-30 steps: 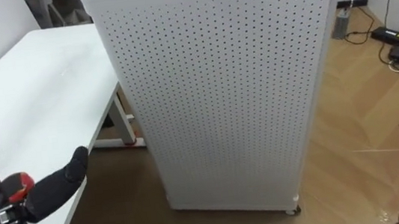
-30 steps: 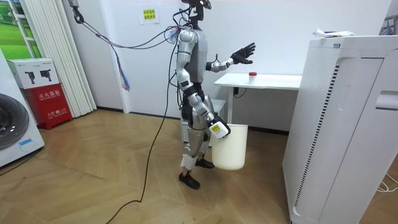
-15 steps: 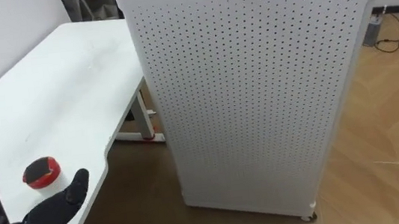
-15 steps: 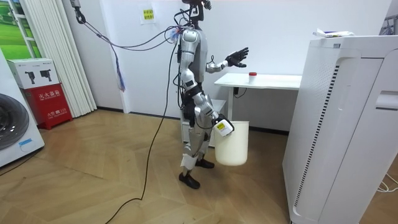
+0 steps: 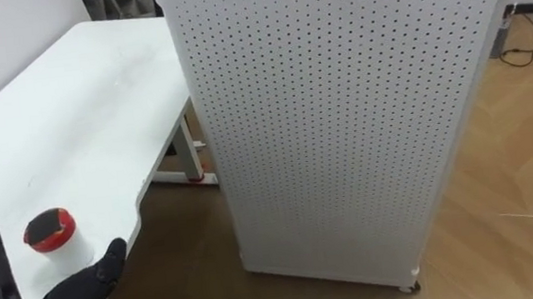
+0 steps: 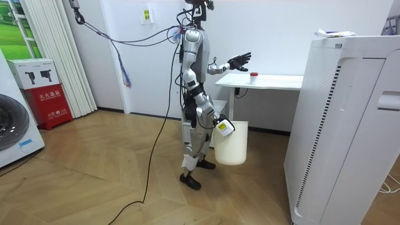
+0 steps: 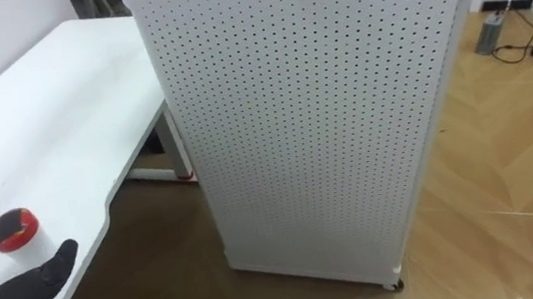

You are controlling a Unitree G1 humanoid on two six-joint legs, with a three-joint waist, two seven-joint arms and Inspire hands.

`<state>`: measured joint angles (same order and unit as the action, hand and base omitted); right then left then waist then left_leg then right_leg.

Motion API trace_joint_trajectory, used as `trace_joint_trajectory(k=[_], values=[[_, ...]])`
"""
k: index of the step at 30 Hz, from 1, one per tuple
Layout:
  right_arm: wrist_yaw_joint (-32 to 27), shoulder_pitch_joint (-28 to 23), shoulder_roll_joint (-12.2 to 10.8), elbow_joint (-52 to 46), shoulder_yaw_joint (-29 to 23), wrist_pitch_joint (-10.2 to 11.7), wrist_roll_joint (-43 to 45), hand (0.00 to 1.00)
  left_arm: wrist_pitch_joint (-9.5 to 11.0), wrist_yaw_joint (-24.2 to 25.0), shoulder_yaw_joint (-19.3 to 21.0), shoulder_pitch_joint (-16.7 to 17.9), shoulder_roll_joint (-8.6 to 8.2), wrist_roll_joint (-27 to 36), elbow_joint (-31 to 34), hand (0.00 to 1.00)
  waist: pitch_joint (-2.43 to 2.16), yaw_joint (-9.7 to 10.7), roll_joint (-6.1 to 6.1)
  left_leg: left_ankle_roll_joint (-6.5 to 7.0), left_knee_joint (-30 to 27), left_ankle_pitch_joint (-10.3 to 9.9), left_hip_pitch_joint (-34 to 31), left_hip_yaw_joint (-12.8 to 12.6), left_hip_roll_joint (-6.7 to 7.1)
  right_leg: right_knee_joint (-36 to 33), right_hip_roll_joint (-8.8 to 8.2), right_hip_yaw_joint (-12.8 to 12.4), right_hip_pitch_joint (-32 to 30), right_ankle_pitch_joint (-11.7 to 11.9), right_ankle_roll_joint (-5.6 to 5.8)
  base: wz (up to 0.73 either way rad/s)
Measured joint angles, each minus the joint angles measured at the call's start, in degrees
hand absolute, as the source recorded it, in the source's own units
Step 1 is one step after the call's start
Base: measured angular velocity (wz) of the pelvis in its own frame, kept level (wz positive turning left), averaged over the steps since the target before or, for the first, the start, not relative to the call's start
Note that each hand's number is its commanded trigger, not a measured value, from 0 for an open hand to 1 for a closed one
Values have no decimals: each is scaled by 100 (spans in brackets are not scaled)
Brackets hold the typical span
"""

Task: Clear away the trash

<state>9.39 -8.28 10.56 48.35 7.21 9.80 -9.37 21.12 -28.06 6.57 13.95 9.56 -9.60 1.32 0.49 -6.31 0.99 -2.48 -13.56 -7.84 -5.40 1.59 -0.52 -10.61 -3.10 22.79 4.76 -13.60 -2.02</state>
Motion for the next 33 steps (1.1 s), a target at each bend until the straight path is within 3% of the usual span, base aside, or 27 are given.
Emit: trace_joint_trajectory(k=[5,12,23,28,33], values=[[-11,6,12,-62,167,-109,17,100,-34,4,-97,-65,5,322,-460,0,-11,-17,30,1,-10,0,10,-10,-1,-3,1,-27,4,1,1,-1],[-123,8,14,-148,363,-115,16,100,-81,-51,-224,-184,5,573,-832,0,10,-33,99,1,-6,0,36,-67,-15,-3,2,-81,-24,4,6,-3],[-98,-40,20,-172,448,-133,10,100,-105,-71,-220,-343,4,1036,-1256,0,-1,-9,184,1,85,0,89,-156,-31,-4,6,-194,-22,4,6,-5],[-37,-81,14,-173,503,-244,10,100,-114,-73,-216,-354,4,1430,-1310,0,4,-34,298,2,85,-1,105,-196,-42,-5,6,-215,-17,5,7,-1],[102,-90,7,-172,506,-368,12,100,-123,-68,-205,-374,4,1571,-1378,0,15,-44,317,8,73,-5,104,-254,-61,-21,8,-234,-32,6,7,-2]])
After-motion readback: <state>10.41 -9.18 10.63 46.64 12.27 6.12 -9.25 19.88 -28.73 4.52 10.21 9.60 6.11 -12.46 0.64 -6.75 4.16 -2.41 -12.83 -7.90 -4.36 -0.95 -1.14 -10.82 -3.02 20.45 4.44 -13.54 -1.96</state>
